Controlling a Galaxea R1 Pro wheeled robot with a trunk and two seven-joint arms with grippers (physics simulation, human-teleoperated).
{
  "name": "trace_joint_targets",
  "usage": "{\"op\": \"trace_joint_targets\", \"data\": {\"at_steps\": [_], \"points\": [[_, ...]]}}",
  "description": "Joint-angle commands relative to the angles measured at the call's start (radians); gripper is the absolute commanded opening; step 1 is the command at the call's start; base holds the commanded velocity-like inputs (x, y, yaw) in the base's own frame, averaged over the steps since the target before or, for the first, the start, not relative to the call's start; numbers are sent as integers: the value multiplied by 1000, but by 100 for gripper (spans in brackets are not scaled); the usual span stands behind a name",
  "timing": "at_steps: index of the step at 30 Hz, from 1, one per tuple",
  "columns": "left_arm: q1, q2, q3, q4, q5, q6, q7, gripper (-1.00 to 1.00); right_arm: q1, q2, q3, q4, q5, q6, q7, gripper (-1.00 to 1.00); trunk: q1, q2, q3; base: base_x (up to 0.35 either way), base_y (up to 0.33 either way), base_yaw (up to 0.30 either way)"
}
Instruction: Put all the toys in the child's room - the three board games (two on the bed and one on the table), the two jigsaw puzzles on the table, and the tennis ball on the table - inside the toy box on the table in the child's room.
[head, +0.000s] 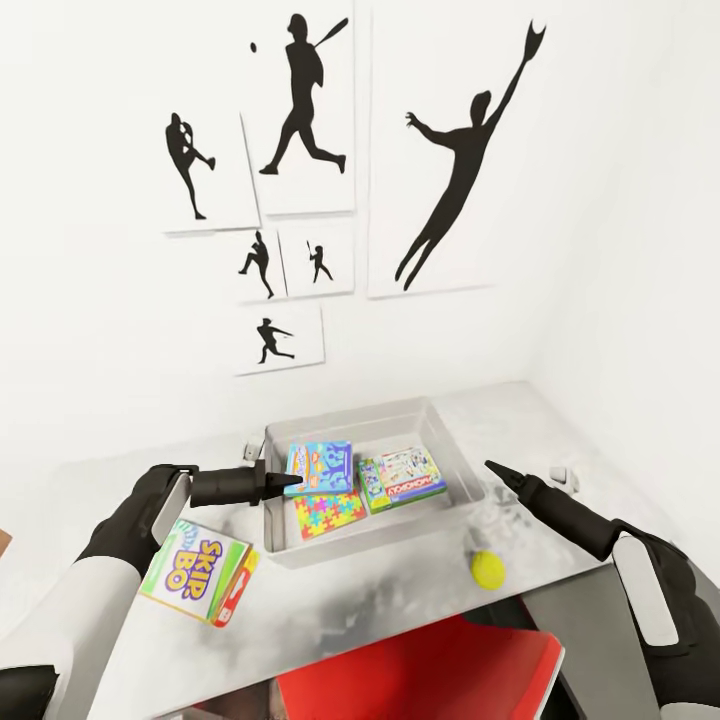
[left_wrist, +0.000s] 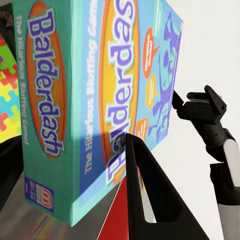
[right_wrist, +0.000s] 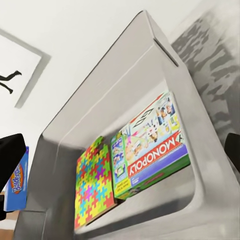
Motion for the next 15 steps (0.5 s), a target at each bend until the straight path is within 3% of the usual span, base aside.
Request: {"op": "trace_joint_targets", "data": {"at_steps": [1, 15], "points": [[-1, 0, 1, 0, -1, 4, -4, -100, -1, 0, -2, 0, -2, 7, 2, 100, 1, -2, -3, 0, 0, 0], [-1, 0, 1, 0, -1, 4, -6, -100, -1, 0, -2, 0, -2, 7, 4, 100, 1, -2, -15, 0, 0, 0]]}}
